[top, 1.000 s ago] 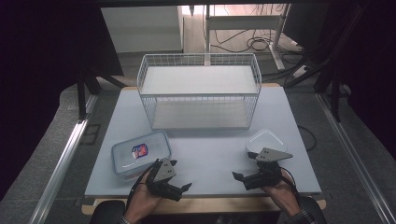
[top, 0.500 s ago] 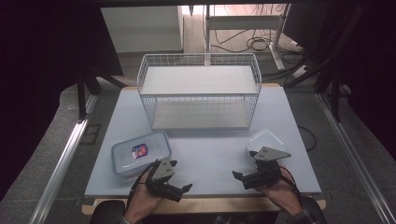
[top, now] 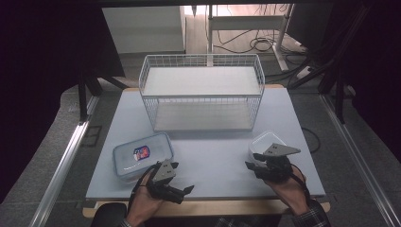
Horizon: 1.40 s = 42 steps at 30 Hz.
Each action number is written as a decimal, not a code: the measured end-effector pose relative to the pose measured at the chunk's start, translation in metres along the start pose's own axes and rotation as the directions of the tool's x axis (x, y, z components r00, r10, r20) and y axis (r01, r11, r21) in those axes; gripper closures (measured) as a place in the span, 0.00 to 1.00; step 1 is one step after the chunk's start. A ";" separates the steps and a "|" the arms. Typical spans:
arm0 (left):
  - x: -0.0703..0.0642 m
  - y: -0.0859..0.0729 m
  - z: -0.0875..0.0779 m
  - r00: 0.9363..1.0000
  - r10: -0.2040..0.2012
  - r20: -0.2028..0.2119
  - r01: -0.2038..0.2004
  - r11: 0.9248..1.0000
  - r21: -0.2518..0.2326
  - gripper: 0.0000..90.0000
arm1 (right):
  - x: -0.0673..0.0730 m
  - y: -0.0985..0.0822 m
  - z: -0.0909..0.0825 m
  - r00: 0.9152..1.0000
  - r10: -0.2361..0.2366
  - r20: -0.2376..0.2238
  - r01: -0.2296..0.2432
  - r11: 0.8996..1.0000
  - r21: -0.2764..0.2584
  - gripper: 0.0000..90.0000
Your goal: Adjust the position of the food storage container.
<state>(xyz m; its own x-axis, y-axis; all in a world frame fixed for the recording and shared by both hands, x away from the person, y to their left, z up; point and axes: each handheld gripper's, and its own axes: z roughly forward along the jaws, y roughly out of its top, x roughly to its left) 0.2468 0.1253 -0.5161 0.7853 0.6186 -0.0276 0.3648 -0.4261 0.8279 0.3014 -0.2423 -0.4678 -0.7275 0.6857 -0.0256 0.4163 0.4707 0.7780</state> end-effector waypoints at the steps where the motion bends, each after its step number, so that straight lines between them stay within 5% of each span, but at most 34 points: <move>1: 0.000 0.000 0.000 1.000 0.000 0.002 0.000 1.000 0.003 0.05 | -0.002 0.000 0.000 1.000 -0.006 0.005 0.006 1.000 0.004 0.68; 8: -0.001 0.000 0.003 1.000 0.015 0.005 -0.015 1.000 0.021 0.05 | -0.012 0.002 0.000 0.999 -0.025 0.036 0.025 0.999 0.021 0.99; 22: -0.003 0.000 0.006 0.999 0.033 -0.004 -0.033 0.999 0.043 0.06 | -0.022 0.008 0.021 0.999 -0.021 0.045 0.016 0.995 0.098 0.99; 42: -0.003 0.001 0.007 1.000 0.010 -0.001 -0.009 0.999 0.052 0.06 | -0.071 0.029 0.045 0.988 0.054 0.142 -0.070 0.991 0.111 0.99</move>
<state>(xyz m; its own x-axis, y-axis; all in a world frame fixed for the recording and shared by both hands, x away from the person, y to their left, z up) 0.2482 0.1182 -0.5186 0.7884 0.6149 -0.0194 0.3826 -0.4654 0.7981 0.3890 -0.2524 -0.4719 -0.6190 0.7821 -0.0721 0.5241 0.4797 0.7037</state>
